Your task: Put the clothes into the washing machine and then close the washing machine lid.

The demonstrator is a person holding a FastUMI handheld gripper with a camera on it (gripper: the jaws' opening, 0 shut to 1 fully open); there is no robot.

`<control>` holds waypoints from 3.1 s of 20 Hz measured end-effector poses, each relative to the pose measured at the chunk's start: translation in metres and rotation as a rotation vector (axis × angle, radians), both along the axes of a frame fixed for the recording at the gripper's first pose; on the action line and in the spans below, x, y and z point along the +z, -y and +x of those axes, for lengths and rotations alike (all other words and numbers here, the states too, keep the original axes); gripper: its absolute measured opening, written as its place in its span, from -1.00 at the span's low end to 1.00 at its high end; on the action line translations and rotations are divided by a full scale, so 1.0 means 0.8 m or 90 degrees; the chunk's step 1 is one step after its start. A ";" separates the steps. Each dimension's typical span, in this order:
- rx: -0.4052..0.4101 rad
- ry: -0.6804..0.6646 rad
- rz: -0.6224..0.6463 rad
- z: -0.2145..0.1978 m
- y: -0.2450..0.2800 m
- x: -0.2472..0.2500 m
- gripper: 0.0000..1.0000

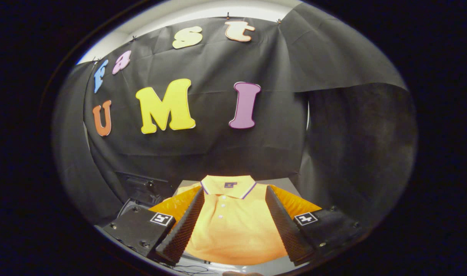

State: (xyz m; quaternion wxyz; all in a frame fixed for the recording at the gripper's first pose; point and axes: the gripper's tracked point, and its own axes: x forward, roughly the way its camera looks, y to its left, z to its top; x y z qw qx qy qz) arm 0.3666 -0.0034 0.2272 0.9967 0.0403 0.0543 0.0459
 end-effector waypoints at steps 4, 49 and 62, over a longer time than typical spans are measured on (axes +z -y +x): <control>0.001 -0.062 -0.013 0.043 -0.005 -0.021 1.00; 0.050 -0.261 0.066 0.013 -0.068 -0.112 -0.85; 0.090 -0.139 0.050 -0.091 -0.148 0.020 -0.85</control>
